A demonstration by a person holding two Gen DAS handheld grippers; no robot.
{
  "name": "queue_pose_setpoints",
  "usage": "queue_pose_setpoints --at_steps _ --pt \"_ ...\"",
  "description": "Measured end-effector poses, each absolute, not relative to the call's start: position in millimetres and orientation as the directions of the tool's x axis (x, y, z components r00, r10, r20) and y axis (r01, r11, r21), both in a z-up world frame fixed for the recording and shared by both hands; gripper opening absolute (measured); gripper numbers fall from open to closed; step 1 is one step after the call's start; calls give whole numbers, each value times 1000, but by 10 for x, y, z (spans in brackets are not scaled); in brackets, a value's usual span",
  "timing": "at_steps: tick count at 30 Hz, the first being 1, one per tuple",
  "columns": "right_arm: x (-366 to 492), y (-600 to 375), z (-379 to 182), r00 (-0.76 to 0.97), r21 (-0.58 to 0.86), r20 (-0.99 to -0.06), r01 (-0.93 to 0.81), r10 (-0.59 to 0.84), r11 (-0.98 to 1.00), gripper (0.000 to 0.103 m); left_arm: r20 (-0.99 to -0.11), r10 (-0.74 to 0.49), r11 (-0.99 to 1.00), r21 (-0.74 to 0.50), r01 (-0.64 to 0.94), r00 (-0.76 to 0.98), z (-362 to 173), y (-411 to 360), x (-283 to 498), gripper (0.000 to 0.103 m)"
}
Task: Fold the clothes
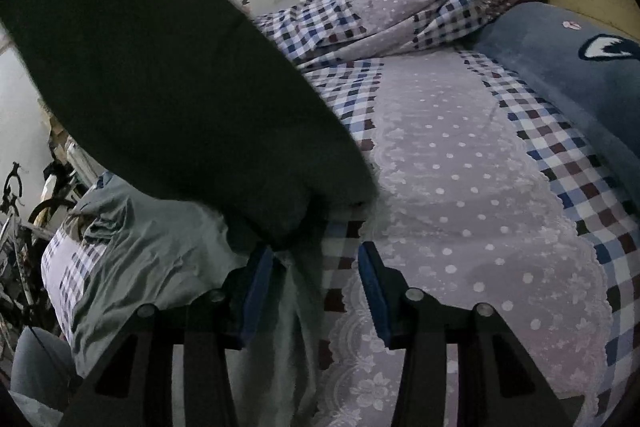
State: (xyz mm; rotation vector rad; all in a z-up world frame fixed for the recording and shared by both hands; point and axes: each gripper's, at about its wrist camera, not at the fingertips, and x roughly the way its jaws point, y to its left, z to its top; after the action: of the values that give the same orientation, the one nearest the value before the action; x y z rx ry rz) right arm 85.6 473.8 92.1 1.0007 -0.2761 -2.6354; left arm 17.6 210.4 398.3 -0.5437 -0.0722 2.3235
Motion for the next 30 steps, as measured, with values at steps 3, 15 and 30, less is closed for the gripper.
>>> queue_pose_setpoints --at_steps 3,15,30 --pt "842 4620 880 -691 260 -625 254 -363 -932 50 -372 685 -724 -252 -642 -627 4072 2154 92 1" --pt "713 4221 690 -685 125 -651 329 -328 -936 50 -343 695 -718 -386 -579 -632 4358 2087 -221 1" --pt "130 3976 492 -680 48 -704 243 -206 -969 2 -295 648 -743 -446 -499 -702 4556 1756 -548 0"
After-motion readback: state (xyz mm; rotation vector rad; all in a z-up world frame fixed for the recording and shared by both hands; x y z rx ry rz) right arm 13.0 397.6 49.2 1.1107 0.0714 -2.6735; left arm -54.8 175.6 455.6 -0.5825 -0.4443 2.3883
